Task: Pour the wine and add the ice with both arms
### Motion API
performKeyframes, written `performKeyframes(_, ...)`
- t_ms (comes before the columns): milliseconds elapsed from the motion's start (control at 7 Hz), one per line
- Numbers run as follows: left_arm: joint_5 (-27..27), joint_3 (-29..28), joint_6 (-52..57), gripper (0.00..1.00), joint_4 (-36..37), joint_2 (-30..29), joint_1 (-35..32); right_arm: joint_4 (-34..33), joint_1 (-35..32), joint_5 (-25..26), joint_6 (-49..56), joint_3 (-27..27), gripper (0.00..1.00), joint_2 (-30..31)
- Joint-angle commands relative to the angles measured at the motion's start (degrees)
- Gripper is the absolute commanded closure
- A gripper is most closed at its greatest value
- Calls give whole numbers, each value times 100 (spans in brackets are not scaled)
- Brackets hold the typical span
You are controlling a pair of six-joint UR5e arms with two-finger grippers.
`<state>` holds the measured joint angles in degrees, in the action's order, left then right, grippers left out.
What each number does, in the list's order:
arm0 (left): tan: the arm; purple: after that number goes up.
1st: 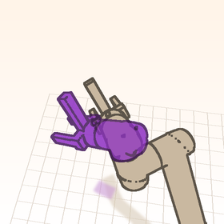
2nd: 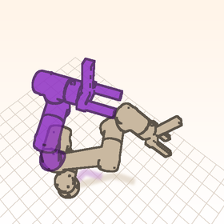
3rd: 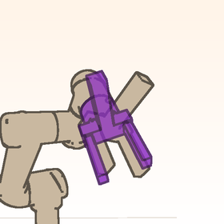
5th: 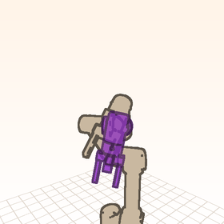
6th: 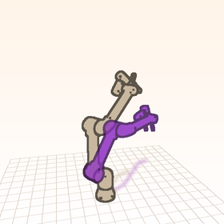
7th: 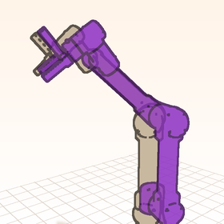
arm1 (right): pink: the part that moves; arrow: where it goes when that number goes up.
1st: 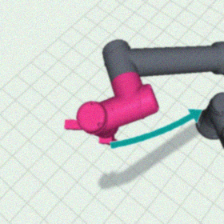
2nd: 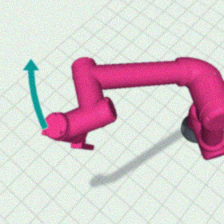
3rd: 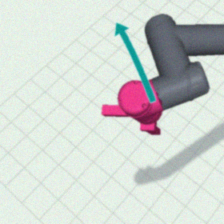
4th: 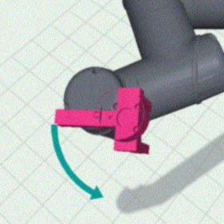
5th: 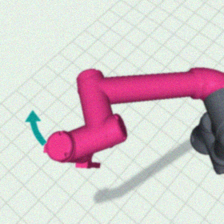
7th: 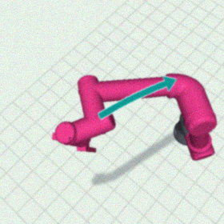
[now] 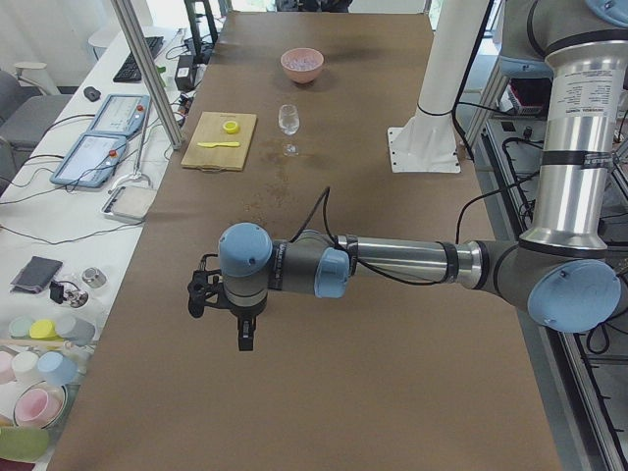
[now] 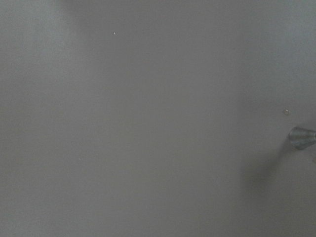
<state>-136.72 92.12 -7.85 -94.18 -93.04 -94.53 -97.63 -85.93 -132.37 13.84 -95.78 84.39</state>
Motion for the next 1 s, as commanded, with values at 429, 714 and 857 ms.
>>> performKeyframes(429, -30, 201, 829, 2, 31, -82, 163, -538, -160, -324, -91, 192, 0, -511)
performKeyframes(714, -74, 209, 838, 2, 48, 14, 102, -521, -152, -333, -101, 279, 0, -511)
performKeyframes(857, -396, 488, 820, 2, 48, 319, 76, -468, -143, -333, -83, 306, 0, -520)
